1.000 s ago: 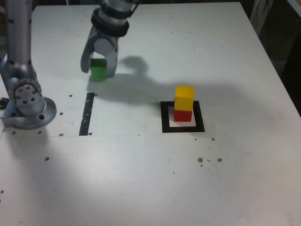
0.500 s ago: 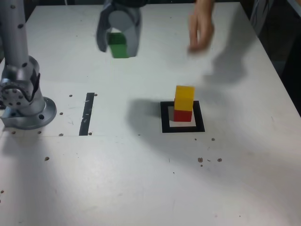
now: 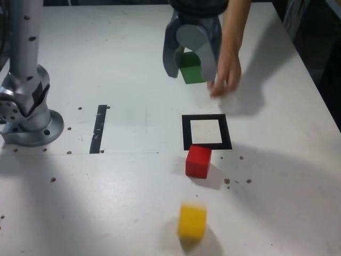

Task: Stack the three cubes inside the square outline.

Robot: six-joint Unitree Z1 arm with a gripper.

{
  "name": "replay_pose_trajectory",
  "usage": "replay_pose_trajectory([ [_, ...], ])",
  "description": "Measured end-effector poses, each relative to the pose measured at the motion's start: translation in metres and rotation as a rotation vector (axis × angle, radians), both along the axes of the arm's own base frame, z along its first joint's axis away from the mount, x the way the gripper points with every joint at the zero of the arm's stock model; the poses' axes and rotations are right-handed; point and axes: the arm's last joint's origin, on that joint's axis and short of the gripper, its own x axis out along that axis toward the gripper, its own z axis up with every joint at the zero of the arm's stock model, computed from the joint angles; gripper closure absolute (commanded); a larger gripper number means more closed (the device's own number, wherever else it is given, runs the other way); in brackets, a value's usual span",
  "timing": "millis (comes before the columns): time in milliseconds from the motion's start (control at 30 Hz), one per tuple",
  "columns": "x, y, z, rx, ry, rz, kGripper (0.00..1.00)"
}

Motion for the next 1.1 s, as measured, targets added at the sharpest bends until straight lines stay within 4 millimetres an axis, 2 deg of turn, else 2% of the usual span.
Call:
replay_pose_trajectory([
  [167, 0.007, -0.002, -0.005, 0.000, 0.009, -0.001, 0.82],
  [833, 0.009, -0.008, -0.011, -0.004, 0.030, -0.006, 0.82],
  [1100, 0.021, -0.010, -0.024, 0.004, 0.061, -0.012, 0.82],
])
